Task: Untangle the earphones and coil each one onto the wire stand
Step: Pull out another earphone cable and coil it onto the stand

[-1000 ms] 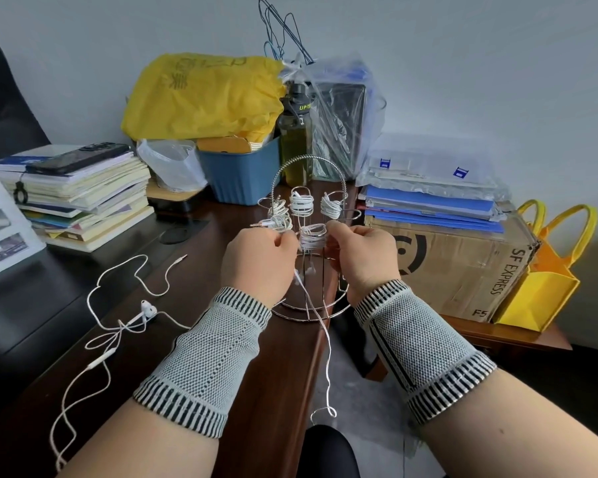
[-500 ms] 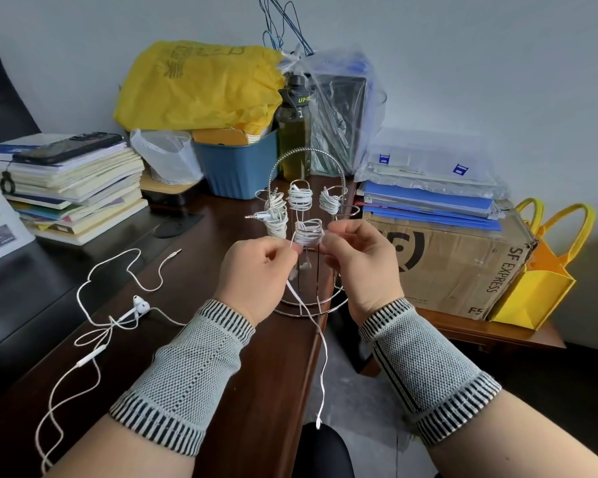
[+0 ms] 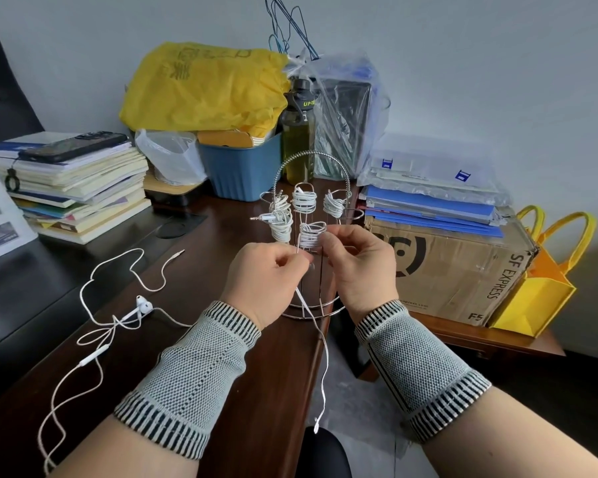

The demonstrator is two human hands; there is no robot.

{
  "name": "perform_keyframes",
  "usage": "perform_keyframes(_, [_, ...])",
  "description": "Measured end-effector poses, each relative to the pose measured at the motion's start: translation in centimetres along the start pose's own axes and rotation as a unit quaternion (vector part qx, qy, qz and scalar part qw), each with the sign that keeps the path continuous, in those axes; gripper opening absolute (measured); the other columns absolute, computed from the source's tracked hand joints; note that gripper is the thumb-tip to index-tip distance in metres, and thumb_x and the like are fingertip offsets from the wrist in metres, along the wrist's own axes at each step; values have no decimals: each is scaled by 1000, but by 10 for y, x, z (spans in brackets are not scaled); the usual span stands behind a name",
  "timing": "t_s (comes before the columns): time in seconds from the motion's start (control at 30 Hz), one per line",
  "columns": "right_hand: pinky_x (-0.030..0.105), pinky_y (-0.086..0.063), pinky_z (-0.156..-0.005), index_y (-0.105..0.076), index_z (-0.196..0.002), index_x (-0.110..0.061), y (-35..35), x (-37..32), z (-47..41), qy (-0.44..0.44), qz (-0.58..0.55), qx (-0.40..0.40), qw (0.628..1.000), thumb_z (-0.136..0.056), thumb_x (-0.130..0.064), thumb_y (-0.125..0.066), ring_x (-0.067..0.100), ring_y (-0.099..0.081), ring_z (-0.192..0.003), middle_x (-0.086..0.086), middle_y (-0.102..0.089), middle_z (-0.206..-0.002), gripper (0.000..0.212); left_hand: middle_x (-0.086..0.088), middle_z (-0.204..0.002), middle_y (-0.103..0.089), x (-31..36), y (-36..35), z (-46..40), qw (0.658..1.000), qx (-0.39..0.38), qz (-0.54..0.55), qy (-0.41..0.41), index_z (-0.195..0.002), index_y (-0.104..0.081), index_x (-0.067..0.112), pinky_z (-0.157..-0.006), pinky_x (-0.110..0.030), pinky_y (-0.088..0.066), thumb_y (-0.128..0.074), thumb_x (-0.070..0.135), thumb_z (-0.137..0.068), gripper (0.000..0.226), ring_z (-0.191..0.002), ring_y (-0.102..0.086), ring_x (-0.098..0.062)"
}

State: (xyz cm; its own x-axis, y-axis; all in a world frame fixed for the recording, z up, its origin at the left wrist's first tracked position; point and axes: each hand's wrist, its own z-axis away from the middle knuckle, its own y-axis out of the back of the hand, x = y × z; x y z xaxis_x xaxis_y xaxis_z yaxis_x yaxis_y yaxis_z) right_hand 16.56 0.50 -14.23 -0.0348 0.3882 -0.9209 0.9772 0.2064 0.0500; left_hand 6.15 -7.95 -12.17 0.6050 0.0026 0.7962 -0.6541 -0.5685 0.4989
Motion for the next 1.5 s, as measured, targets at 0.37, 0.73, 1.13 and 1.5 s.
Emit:
perform_keyframes(0.37, [9, -49, -67, -69, -90, -22, 2, 2, 1, 29, 17, -14, 999, -86, -15, -69, -5, -63, -69, -14, -68, -79, 8, -20, -66, -65, 3, 0, 0, 1000, -23, -3, -17, -78, -76, 5, -41, -15, -26, -57, 28, -82, 31, -38, -37, -8])
perform_keyframes(0.73, [13, -48, -68, -65, -90, -22, 2, 7, 9, 75, 21, 29, 997, -83, -7, -70, 5, -60, -74, 2, -66, -89, 17, 7, -54, -52, 12, 14, -3, 980, -88, -172, -47, -61, -55, 19, -62, -25, -43, -63, 25, -82, 23, -61, -53, -9])
perform_keyframes(1.13, [20, -48, -78, -72, -92, -23, 6, 18, 17, 213, 86, -76, 970, -80, -14, -70, 2, -53, -89, -2, -57, -95, 15, 10, -59, -67, 18, 29, -4, 963, -177, -196, -54, -75, -65, 28, -63, -21, -50, -60, 29, -92, 17, -60, -65, -1])
perform_keyframes(1.5, [22, -52, -76, -66, -76, -34, 9, 15, 22, 85, -17, -31, 996, -83, -13, -72, 9, -60, -84, -1, -63, -90, 23, 2, -53, -63, 13, 53, -8, 993, -116, -11, -4, -79, -74, 25, -66, -29, -47, -62, 32, -90, 17, -54, -58, -5])
